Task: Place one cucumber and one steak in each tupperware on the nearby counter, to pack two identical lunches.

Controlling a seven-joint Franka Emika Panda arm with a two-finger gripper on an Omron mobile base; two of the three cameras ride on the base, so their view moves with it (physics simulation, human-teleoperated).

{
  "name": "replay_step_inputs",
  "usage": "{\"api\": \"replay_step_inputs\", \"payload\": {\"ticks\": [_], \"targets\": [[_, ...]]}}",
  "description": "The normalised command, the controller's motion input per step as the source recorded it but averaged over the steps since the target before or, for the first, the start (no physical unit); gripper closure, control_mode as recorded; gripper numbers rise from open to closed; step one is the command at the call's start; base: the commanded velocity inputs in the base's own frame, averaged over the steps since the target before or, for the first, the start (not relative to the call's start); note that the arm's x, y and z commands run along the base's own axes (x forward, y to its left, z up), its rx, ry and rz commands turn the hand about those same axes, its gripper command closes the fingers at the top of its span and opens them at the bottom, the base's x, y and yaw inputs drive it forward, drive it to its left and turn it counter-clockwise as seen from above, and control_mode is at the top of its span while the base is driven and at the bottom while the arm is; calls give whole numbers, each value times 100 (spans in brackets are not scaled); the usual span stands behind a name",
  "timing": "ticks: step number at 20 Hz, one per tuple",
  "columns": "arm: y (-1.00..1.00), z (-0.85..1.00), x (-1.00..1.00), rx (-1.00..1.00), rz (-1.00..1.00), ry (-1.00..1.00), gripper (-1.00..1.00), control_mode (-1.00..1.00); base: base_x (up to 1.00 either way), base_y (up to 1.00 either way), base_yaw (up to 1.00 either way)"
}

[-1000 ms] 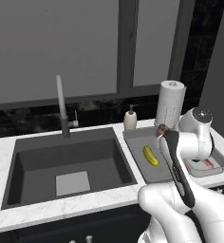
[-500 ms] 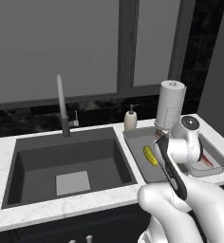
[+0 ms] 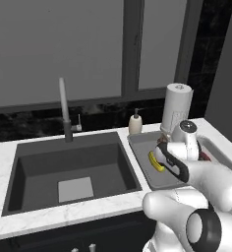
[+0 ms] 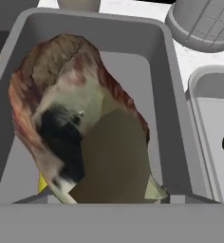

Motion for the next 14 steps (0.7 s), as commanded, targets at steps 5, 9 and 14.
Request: {"api": "replay_step_inputs", "payload": {"ticks": [5,9,14], "targets": [[-10,-33,25,0,0,9,100,-100,0,0,0],[-15,-36,19,0,0,2,100,-100,0,0,0],[9,-60,-4,-2,0,0,-100,-100,0,0,0]]}}
